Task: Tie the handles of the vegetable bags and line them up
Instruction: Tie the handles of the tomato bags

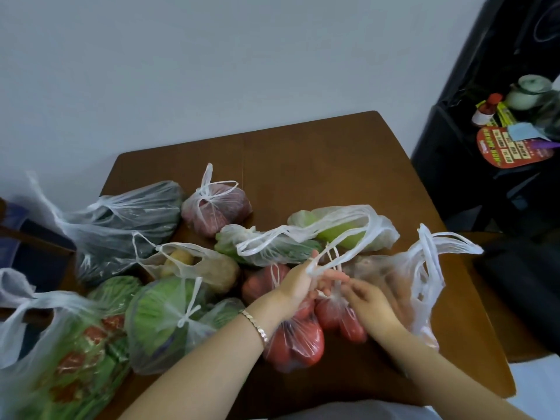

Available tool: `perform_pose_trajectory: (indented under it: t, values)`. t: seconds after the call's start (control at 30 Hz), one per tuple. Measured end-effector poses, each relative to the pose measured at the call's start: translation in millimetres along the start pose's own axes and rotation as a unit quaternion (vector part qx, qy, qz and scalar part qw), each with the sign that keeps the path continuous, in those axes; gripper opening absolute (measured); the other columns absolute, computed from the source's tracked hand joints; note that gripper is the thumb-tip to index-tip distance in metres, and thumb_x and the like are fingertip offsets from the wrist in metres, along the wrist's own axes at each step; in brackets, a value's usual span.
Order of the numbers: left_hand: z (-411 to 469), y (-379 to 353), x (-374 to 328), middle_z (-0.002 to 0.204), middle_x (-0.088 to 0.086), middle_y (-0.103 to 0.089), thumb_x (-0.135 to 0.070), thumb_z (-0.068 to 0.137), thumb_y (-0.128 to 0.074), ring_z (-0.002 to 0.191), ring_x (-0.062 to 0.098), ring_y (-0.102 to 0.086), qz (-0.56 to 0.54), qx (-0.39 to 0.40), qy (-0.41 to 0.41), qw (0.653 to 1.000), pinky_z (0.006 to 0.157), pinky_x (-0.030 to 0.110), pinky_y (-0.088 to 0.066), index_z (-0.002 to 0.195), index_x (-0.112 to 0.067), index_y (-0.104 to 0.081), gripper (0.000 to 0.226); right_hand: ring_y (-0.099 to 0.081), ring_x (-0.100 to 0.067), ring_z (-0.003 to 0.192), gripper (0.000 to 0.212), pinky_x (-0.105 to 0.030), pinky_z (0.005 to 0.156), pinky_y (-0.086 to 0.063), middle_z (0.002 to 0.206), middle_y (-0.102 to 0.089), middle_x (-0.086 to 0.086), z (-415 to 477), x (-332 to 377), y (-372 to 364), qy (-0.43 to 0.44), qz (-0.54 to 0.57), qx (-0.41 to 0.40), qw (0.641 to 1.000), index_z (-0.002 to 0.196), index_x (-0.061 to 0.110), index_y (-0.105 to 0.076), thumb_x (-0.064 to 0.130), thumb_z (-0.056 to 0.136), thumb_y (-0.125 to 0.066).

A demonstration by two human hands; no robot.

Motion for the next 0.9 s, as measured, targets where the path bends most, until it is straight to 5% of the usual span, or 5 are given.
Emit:
perform_pose_trajectory:
  t: [0.3,0.4,0.57,0.7,0.9]
  values:
    - [-11,-1,-11,0.051,-0.007,-0.057,-0.026,0.098,-0.031,0.055,-0.007,-0.056,0.053,-0.070,-0.099,0.991,0.074,0.015,-0.046,0.081,0.013,-0.065,0.054,-0.046,-0.015,0.062,0.041,-0.029,0.064,-0.037,0.056,-0.052,-0.001,8,-4,-14,-0.018,0.108,-0.073,0.991,0.050,0.015,-0.050,0.006,0.090,-0.050]
    - [-15,-2,-17,0.055,0.026,-0.038,-0.025,0.099,-0.030,0.047,0.022,-0.040,0.070,-0.087,-0.125,0.986,0.057,0.014,-0.036,0.087,0.020,-0.060,0.056,-0.051,-0.013,0.068,0.038,-0.032,0.070,-0.042,0.067,-0.059,0.001,11,-1,-19,-0.013,0.069,-0.045,0.997,0.057,0.023,-0.065,0.011,0.090,-0.051]
    - [-7,-15,-22,0.043,0.002,-0.051,-0.016,0.101,-0.026,0.038,0.003,-0.042,0.084,-0.004,-0.076,0.994,0.048,0.014,-0.037,0.102,0.018,-0.059,0.048,-0.047,0.001,0.062,0.031,-0.015,0.063,-0.042,0.067,-0.058,0.006,-4,18,-22,0.140,-0.105,-0.027,0.984,0.061,0.013,-0.061,-0.005,0.084,-0.052]
    - [-2,-16,-25,0.070,-0.003,-0.058,-0.004,0.094,-0.040,0.058,0.005,-0.058,0.081,0.009,-0.089,0.993,0.054,0.013,-0.047,0.118,0.007,-0.054,0.030,-0.050,0.004,0.053,0.036,-0.007,0.057,-0.037,0.056,-0.048,0.016,-3,12,-17,0.130,-0.089,-0.035,0.987,0.057,0.026,-0.048,0.009,0.086,-0.058]
    - [-3,-15,-7,0.121,0.002,-0.050,-0.028,0.098,-0.034,0.111,0.016,-0.049,0.385,-0.027,-0.108,0.916,0.088,0.015,-0.034,0.133,-0.016,-0.039,0.036,-0.059,0.012,0.057,0.029,-0.002,0.057,-0.043,0.052,-0.064,0.015,-1,10,-18,0.022,0.139,0.003,0.990,0.072,0.015,-0.062,0.002,0.092,-0.045]
Point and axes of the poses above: each hand's wrist, its own z-axis towards the middle knuckle, its own y-axis out of the back of the hand, x = y × z, the point moved 2 cm from there along z, towards the middle knuckle
